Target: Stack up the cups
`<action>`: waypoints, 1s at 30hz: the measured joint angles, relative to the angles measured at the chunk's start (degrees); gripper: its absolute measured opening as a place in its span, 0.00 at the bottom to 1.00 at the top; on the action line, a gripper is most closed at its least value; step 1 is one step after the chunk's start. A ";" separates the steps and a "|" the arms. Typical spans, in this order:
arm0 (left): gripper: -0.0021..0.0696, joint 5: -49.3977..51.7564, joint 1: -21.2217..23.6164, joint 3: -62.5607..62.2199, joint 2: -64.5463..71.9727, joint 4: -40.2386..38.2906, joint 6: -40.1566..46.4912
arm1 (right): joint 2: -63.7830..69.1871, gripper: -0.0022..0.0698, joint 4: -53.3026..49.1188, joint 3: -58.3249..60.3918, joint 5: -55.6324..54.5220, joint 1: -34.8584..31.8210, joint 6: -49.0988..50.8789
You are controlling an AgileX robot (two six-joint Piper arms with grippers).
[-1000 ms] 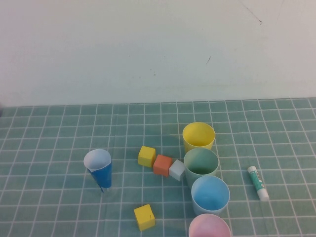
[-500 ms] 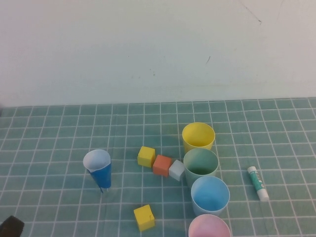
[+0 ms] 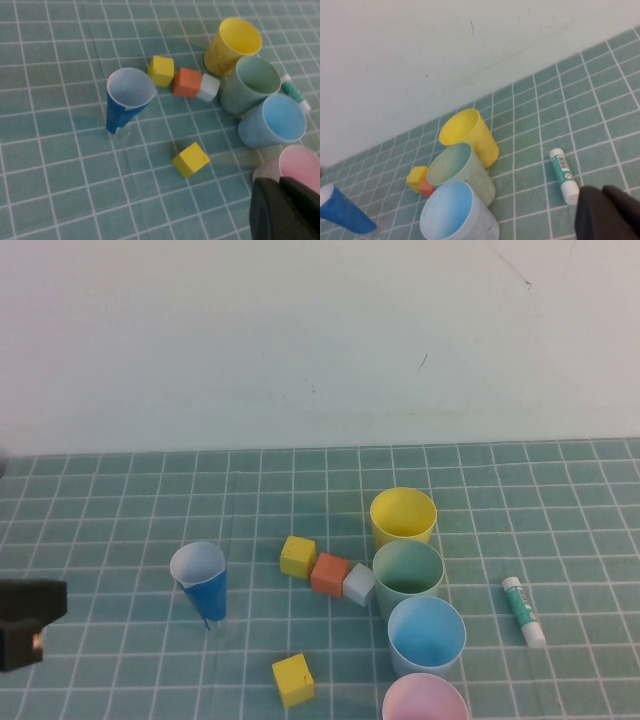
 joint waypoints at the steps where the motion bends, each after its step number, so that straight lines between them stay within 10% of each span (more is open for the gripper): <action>1: 0.03 0.82 -1.04 -2.05 2.53 1.45 0.40 | 0.00 0.03 0.00 0.00 0.10 0.00 0.00; 18: 0.03 3.87 -34.08 -20.87 31.83 30.16 -15.38 | 0.00 0.03 -0.09 0.00 0.76 0.00 -1.15; 30: 0.03 -2.21 -39.05 -39.09 52.93 30.75 -18.11 | 0.00 0.03 -0.09 0.00 0.94 0.00 -2.32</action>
